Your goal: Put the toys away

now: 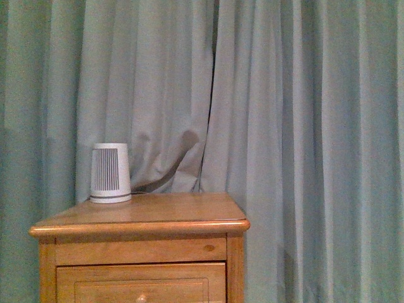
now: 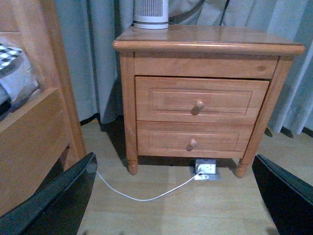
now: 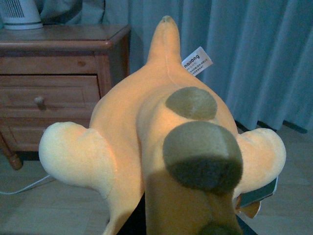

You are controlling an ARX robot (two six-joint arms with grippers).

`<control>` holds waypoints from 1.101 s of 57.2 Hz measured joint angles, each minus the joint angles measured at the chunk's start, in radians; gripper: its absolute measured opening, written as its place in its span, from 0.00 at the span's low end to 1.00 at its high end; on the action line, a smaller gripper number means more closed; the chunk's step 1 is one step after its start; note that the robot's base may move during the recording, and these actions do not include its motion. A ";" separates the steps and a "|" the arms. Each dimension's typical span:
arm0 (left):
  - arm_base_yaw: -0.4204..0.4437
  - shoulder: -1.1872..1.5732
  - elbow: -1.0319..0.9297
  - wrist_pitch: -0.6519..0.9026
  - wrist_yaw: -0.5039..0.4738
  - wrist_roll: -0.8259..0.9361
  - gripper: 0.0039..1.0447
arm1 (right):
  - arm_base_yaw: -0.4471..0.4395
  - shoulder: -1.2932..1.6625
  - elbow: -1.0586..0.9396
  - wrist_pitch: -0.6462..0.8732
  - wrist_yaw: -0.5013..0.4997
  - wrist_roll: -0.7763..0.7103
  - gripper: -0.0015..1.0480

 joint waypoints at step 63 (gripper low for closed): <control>0.000 0.001 0.000 0.001 0.003 0.000 0.94 | 0.000 0.000 0.000 0.000 0.011 0.000 0.07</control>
